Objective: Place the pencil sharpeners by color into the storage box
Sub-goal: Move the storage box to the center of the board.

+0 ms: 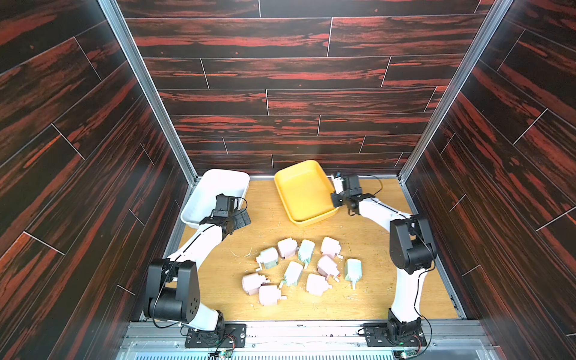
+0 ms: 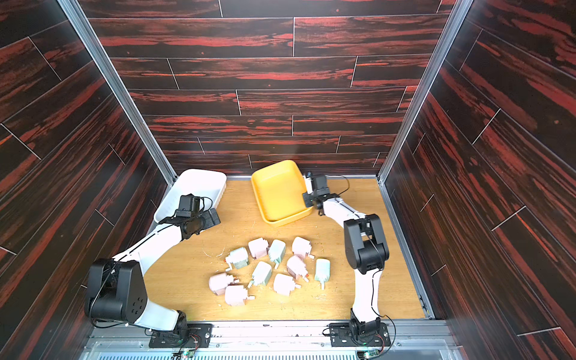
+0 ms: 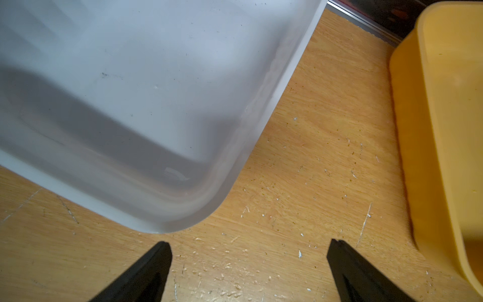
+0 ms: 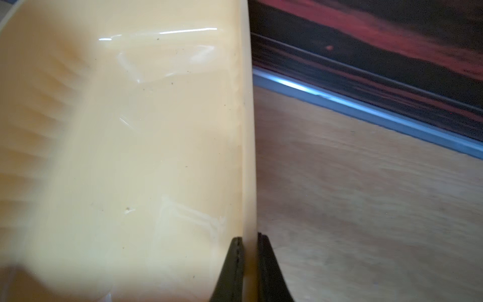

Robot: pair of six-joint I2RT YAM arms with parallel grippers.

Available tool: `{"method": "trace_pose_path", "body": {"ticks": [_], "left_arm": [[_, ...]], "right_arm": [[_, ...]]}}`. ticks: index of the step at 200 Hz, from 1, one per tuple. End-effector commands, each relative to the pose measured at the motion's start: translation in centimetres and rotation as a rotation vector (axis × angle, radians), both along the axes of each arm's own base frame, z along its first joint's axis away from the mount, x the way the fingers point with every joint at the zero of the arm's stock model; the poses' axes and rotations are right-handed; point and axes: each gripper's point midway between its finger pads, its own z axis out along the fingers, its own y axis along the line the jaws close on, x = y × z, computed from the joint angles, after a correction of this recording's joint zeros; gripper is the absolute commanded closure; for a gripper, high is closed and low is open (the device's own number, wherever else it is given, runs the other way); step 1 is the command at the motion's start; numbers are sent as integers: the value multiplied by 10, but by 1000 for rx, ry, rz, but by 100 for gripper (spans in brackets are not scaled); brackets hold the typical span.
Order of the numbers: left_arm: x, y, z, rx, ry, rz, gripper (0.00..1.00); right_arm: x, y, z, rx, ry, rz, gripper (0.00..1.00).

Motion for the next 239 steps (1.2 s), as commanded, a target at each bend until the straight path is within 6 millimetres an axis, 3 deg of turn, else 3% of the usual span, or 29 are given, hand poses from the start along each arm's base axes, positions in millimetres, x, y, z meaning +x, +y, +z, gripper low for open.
{"method": "trace_pose_path", "body": {"ticks": [1,29,42,54,82,113,145,178,199,239], "left_arm": [[8,9,22,82,-65,-1,0],[6,23,30,204,-97,-14,0],[2,32,34,259,-122,3,0],[-1,35,38,287,-161,-3,0],[-6,32,45,285,-202,-23,0],[-8,31,49,265,-210,-15,0],[-7,29,48,217,-207,12,0],[-7,22,50,156,-223,20,0],[-6,18,49,120,-232,23,0],[-7,19,43,118,-219,26,0]], "right_arm": [[1,-27,30,-66,-68,64,100],[9,-59,30,-113,-85,24,100],[15,-74,31,-132,-92,-25,96],[16,-79,35,-121,-108,-44,86],[10,-70,51,-51,-163,-22,58],[-1,-82,69,25,-209,-145,31],[-31,-102,74,215,-200,-386,18],[-68,-106,42,473,-72,-610,16],[-87,-84,23,650,8,-644,17],[-105,-52,7,742,92,-722,19]]}}
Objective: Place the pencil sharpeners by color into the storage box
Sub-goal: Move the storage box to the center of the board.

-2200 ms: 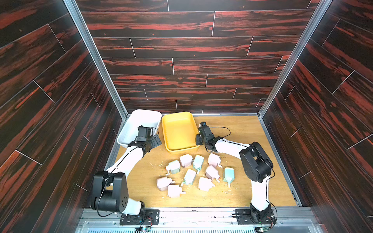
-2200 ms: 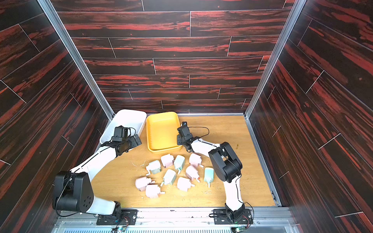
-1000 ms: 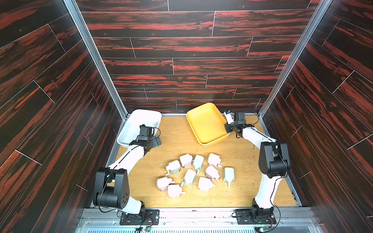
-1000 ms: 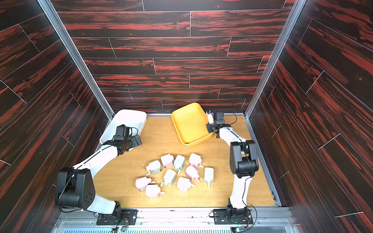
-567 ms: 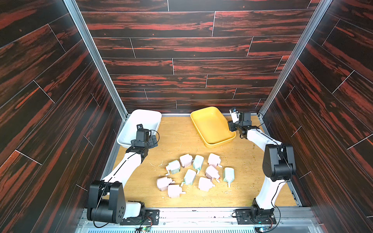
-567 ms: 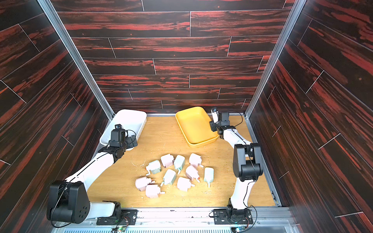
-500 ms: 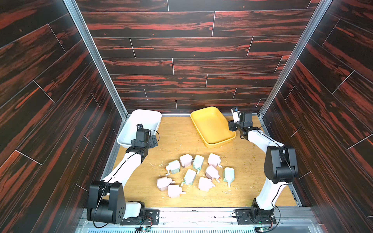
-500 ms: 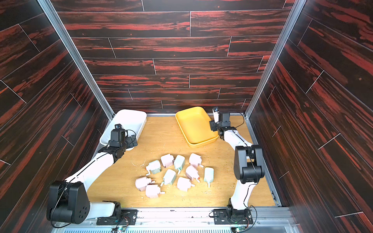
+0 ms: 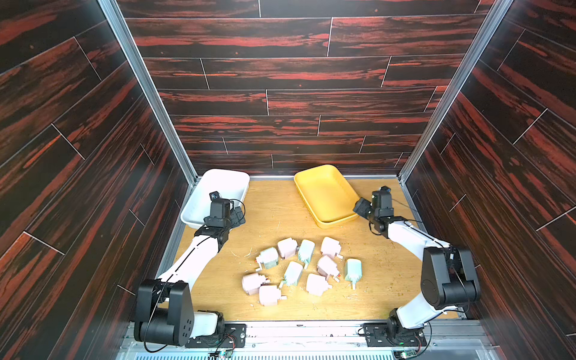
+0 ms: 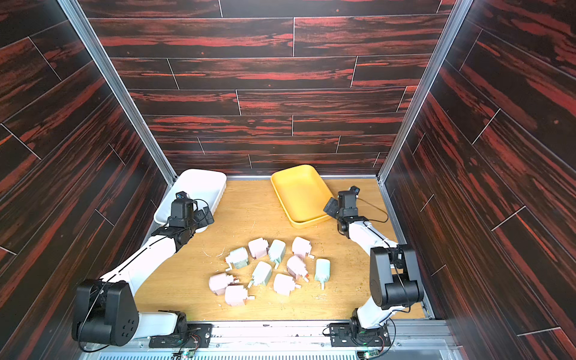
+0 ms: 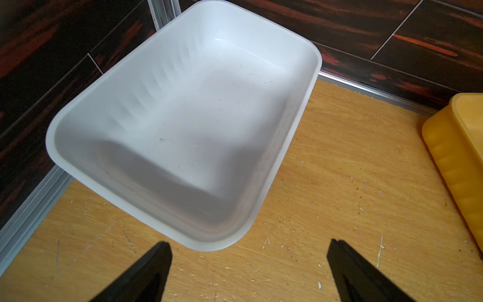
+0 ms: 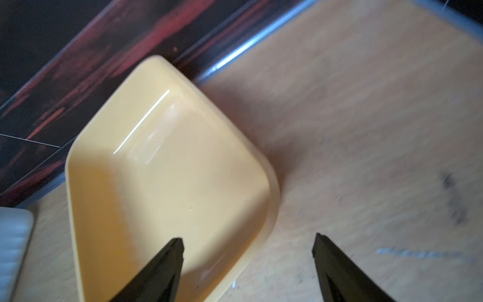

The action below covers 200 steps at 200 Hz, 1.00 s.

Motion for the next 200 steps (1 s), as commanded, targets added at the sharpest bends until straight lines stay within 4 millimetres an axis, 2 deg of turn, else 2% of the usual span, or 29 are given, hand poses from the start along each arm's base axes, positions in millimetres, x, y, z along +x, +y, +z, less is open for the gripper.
{"method": "trace_pose_path", "body": {"ticks": [1,48,113,161,200], "left_arm": [[-2,-3,2,-19,-12,-3,0],[-2,-1,-7,-4,22,1,0],[-1,1,-14,12,42,9,0],[-1,2,-17,23,60,11,0],[-1,3,-19,27,66,14,0]], "right_arm": [[-6,22,3,152,15,-84,19],[-15,51,-24,213,90,-113,26],[-18,57,-37,200,119,-152,43],[-14,59,-42,187,128,-148,61],[-12,56,-43,166,127,-151,85]]}}
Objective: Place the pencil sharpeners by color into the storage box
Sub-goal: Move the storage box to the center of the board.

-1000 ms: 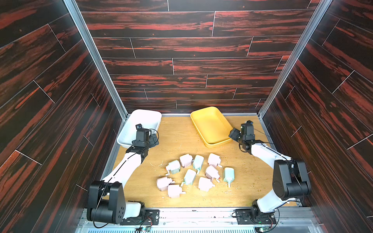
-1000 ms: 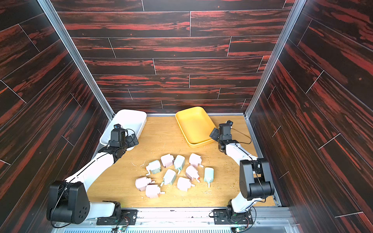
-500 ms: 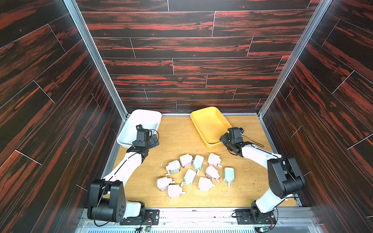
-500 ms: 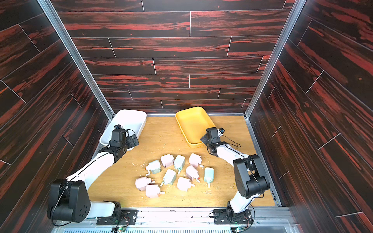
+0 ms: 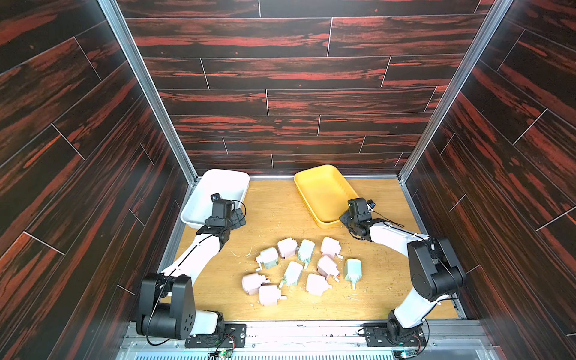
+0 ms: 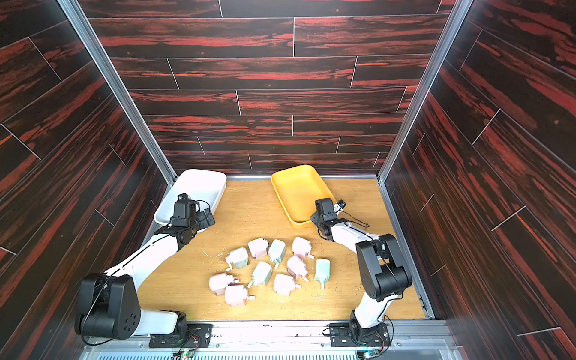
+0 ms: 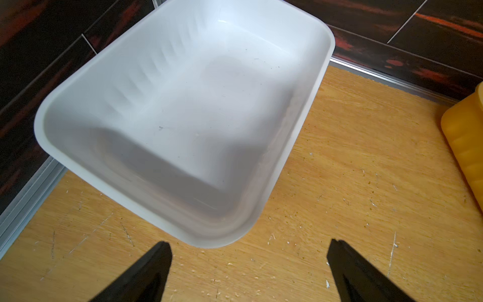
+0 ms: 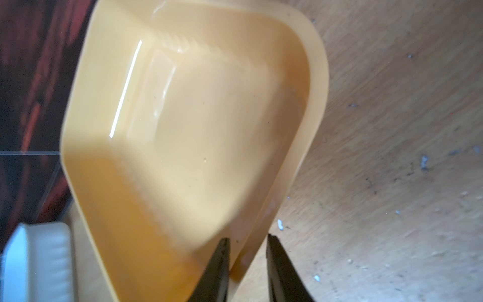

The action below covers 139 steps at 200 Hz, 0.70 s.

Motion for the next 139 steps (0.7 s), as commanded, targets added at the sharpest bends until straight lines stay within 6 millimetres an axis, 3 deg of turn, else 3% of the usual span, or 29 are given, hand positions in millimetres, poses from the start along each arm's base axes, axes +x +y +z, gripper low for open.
{"method": "trace_pose_path", "body": {"ticks": [1,40,77,139], "left_arm": [[-1,1,-1,18,17,0,0],[0,0,-2,15,21,-2,0],[4,-10,1,-40,3,-34,0],[13,-29,12,-144,-42,-69,0]], "right_arm": [[4,-2,0,-35,2,-3,86],[8,-10,13,-84,-27,-23,100],[19,-25,32,-153,-77,-4,100],[49,-69,62,-341,-212,297,100]]}}
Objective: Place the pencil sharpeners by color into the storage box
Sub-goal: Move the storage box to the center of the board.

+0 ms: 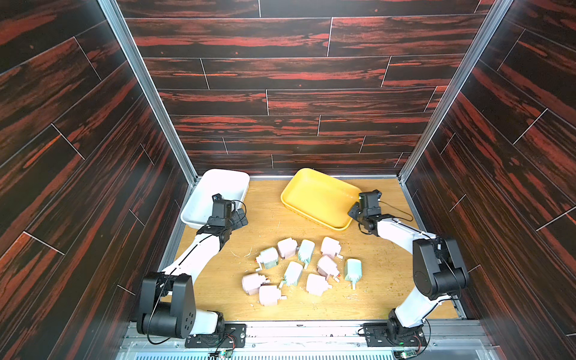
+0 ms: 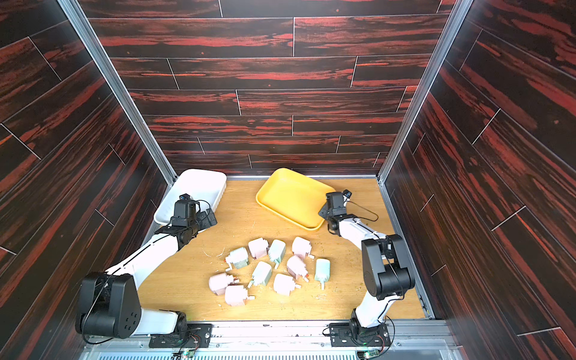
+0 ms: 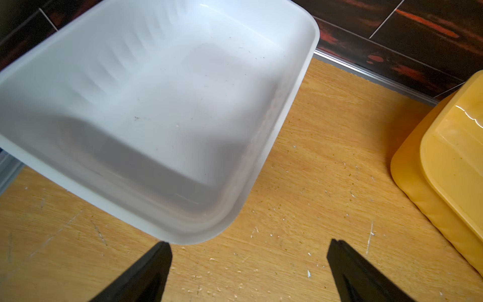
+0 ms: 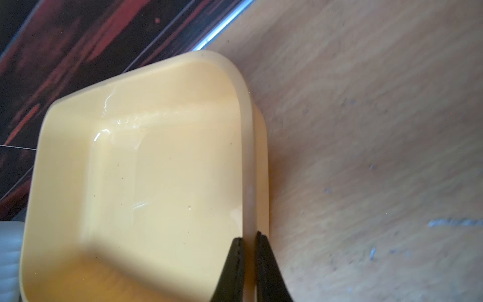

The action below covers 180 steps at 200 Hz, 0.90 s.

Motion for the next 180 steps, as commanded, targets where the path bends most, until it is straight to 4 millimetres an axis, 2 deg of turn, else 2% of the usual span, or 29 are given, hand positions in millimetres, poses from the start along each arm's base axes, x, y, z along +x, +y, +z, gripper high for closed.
{"method": "trace_pose_path", "body": {"ticks": [1,50,66,98,146,163,180], "left_arm": [[11,-12,14,-50,-41,-21,0],[19,-35,24,-62,-79,-52,0],[22,-45,25,-55,-79,-67,0],[30,-67,27,-62,-100,-89,0],[40,-95,30,-26,-122,-109,0],[42,-96,31,-8,-125,-95,0],[42,-93,31,1,-116,-75,0]], "right_arm": [[17,-14,35,-118,-106,169,100],[32,-61,42,-303,-97,270,100],[37,-75,43,-322,-88,300,100],[47,-92,41,-320,-102,407,100],[67,-130,25,-392,-26,497,100],[68,-141,18,-411,-4,522,100],[67,-145,11,-439,12,584,100]]}}
